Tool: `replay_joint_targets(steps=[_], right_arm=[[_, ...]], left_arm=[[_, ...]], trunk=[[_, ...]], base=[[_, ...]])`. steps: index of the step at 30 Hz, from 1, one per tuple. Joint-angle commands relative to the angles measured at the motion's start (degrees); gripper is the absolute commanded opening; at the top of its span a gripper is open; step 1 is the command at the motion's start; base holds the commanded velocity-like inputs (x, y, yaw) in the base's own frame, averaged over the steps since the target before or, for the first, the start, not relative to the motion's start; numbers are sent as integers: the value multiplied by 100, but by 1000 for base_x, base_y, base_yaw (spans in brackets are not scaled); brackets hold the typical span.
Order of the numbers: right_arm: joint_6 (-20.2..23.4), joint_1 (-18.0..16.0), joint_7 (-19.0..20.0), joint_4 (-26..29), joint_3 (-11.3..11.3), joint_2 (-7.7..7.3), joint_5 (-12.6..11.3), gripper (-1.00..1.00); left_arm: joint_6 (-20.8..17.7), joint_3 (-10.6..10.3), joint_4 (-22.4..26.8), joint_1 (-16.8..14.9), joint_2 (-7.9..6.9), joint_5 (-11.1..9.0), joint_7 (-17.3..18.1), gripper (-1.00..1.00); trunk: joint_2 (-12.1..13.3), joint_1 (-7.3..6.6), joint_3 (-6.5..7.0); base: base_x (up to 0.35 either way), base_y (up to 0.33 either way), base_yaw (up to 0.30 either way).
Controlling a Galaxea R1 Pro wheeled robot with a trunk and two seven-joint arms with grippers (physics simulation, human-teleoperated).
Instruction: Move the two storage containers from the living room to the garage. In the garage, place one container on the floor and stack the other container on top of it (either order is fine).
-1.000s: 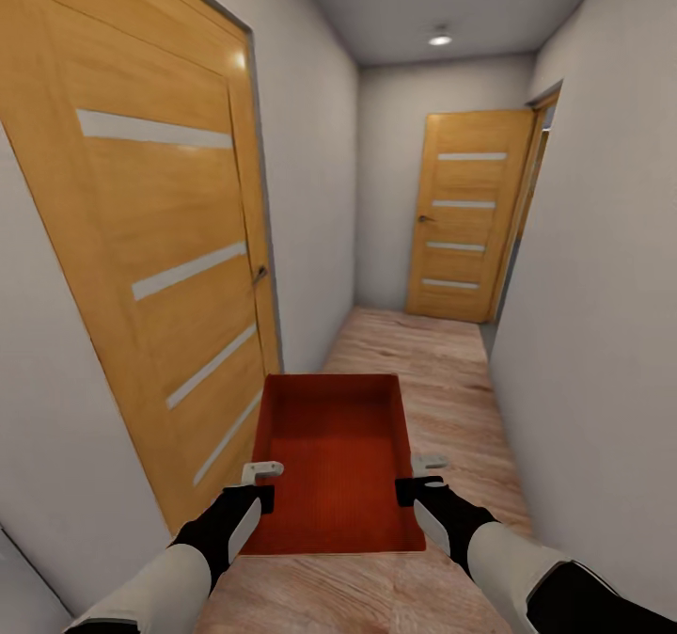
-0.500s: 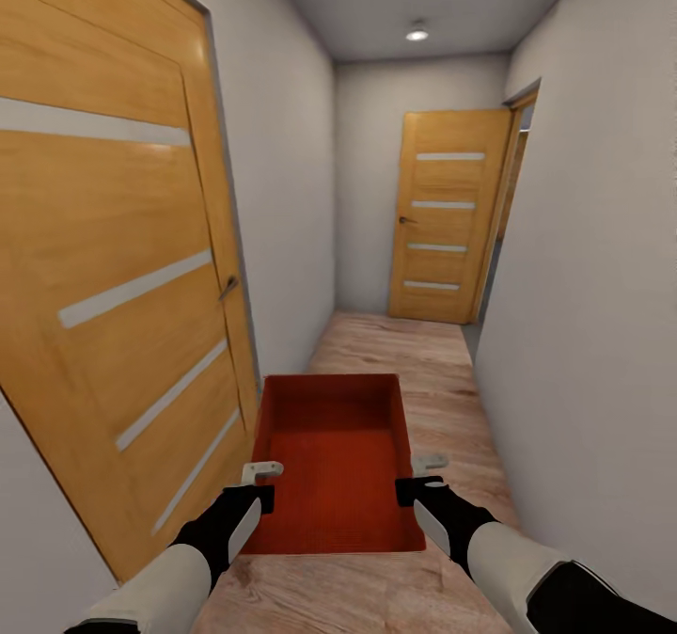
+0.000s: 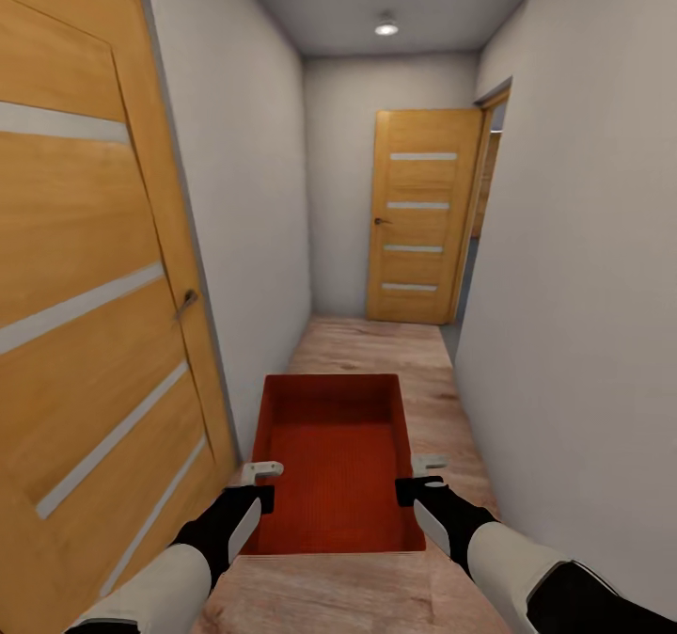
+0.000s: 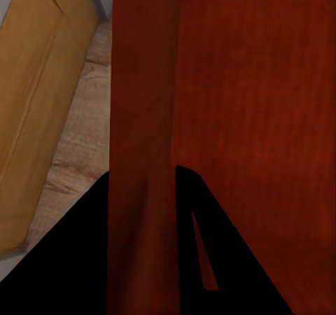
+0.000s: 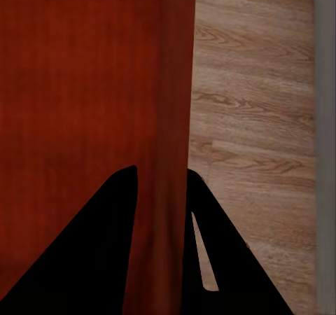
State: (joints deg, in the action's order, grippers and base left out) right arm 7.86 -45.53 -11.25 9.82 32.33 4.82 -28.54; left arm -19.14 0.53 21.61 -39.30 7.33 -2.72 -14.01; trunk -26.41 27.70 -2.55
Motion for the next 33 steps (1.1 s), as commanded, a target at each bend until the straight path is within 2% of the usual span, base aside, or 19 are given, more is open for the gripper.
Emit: replay_joint_targets(steps=[1,33], right_arm=[[-153,-10,-36,29,10,-52,42,-100],[-153,-9,-36,29,10,-43,42,-100]], left_arm=[[-29,-27,-8,1,-170,-105,-40,-100],[-29,-27,-8,1,-170,-105,-40,-100]], trunk=[[-12,6,-12],[-12,6,-3]], base=[[321,0,-20],[321,0,-13]])
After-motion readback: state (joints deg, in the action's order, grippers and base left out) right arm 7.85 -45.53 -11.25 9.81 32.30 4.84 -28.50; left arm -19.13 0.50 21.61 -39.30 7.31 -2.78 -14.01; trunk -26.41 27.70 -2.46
